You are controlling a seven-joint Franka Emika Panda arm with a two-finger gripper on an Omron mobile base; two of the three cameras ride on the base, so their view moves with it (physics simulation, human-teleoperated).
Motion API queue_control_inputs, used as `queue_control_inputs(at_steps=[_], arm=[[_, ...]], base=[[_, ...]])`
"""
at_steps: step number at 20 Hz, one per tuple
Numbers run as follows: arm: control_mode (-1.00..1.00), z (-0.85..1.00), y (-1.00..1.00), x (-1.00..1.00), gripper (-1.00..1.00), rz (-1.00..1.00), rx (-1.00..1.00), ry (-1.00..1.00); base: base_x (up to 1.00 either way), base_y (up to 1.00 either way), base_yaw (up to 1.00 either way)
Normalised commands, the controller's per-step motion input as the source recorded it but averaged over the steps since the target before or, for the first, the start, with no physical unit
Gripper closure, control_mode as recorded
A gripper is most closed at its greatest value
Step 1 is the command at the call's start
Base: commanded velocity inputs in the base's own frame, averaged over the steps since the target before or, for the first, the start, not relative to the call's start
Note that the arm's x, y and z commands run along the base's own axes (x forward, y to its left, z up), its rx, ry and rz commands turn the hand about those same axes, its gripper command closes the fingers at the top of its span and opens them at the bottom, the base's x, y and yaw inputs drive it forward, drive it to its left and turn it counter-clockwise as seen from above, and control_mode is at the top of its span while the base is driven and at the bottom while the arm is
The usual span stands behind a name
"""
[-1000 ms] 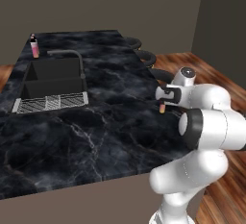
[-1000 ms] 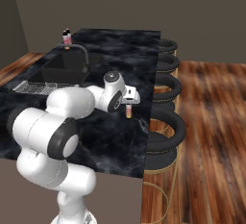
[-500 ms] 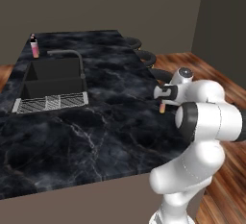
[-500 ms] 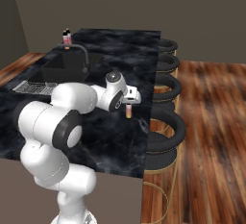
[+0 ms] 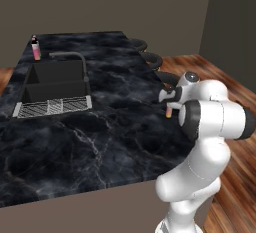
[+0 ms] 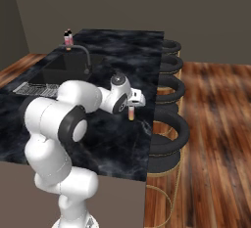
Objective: Place the large bottle from the dining counter next to the other large bottle outside the sink, and place the small bottle from the dining counter next to the other small bottle inside the sink.
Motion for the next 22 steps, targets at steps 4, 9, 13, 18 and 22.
queue_control_inputs(at_steps=[4,9,13,18,22], arm=[[-1.00,-0.10,-0.03,0.17,-1.00,0.00,0.00,0.00],[-1.00,-0.08,0.00,0.17,-1.00,0.00,0.00,0.00],[-1.00,-0.07,0.00,0.16,-1.00,0.00,0.00,0.00],[-1.00,-0.09,0.00,0.15,-1.00,0.00,0.00,0.00],[-1.00,-0.10,-0.02,0.14,-1.00,0.00,0.00,0.00]], base=[[0.00,0.00,0.00],[0.00,0.00,0.00],[0.00,0.00,0.00],[0.00,0.00,0.00],[0.00,0.00,0.00]])
